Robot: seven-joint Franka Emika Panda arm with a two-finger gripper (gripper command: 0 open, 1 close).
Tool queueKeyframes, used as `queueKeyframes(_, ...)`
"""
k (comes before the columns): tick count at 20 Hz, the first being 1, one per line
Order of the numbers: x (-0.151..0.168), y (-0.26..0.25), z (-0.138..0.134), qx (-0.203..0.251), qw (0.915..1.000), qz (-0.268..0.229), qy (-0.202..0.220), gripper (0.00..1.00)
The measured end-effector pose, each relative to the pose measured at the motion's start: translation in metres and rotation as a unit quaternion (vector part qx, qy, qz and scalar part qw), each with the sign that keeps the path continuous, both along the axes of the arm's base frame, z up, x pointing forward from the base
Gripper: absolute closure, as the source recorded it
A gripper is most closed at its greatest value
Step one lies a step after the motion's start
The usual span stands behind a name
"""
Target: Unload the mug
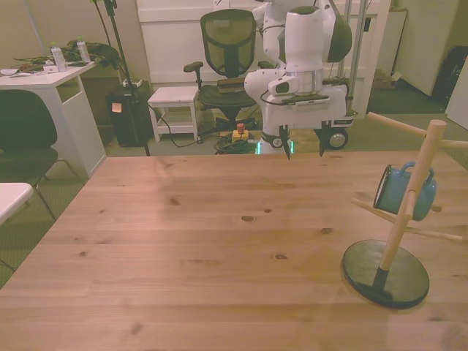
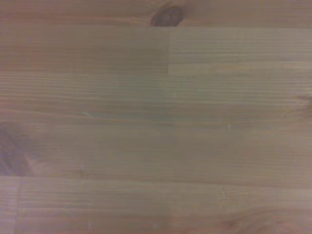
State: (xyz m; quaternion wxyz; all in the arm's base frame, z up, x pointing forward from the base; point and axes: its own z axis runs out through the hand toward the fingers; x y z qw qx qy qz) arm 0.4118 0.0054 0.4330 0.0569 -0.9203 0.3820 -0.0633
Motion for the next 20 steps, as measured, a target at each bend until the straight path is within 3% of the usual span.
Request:
queueKeyframes(3, -0.001, 0.003, 0.002, 0.001, 1.0, 0.005, -0.002, 0.0)
queueKeyframes(10, -0.012, 0.021, 0.059, 0.002, 0.9904, 0.027, -0.135, 0.0)
queueKeyframes(16, 0.014, 0.0, 0.057, -0.004, 0.982, 0.023, -0.187, 0.0)
queueKeyframes(20, 0.043, -0.007, 0.055, 0.002, 0.9817, 0.029, -0.188, 0.0)
